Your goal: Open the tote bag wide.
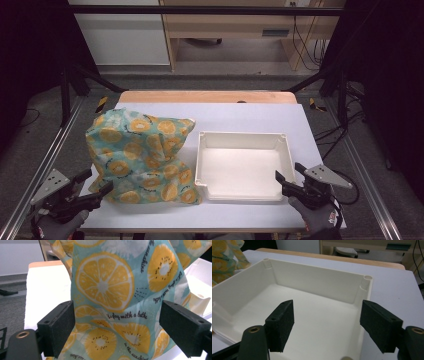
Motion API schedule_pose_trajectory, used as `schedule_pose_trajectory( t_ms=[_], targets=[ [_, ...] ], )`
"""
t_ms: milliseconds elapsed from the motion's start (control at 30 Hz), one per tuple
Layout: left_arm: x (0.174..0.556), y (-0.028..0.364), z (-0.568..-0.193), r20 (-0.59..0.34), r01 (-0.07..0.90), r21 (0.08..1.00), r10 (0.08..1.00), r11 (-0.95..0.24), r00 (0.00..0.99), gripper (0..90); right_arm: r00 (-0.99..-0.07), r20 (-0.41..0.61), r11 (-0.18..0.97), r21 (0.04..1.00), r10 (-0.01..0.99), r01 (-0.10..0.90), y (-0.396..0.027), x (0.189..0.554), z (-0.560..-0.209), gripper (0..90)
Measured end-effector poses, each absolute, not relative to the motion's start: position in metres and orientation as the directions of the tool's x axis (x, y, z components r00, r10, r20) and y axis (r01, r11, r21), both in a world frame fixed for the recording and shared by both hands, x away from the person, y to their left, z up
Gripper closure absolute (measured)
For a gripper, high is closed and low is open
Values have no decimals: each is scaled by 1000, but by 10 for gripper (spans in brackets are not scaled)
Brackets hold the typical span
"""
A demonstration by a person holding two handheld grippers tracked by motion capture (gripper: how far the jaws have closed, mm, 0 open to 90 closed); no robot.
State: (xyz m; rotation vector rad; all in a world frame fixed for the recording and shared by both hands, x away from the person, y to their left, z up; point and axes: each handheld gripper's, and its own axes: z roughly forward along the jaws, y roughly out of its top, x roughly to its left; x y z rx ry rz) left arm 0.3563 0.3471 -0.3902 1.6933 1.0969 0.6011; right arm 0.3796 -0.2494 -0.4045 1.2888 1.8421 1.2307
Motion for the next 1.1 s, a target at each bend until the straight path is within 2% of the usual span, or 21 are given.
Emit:
schedule_pose_trajectory(
  t_ms=[667,1100],
  targets=[
    [362,346,-375,-81,367,924,878,-112,472,130,-455,48,137,921,889,364,-209,394,-379,307],
    [363,347,-354,-68,328,939,880,-102,469,134,-527,62,146,928,848,343,-177,396,-367,381]
  ],
)
